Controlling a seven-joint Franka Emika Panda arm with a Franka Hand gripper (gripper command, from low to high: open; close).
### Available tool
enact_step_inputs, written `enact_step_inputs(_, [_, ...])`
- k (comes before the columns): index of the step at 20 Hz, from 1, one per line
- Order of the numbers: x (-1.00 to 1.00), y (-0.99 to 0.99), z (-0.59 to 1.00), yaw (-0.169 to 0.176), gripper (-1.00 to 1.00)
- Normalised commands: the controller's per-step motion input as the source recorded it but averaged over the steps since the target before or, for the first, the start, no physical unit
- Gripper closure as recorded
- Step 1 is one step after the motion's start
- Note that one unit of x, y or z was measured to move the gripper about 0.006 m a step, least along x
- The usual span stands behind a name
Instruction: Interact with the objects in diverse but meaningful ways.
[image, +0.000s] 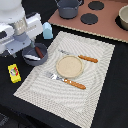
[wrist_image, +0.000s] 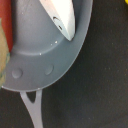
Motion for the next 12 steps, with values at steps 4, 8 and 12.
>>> enact_step_inputs(4, [-0.59, 0.15, -0.32, -0.048, -1.0])
enact_step_inputs(8, [-0.69, 0.21, -0.32, 0.0, -1.0])
enact_step_inputs(12, [-0.66, 0.26, -0.28, 0.0, -1.0])
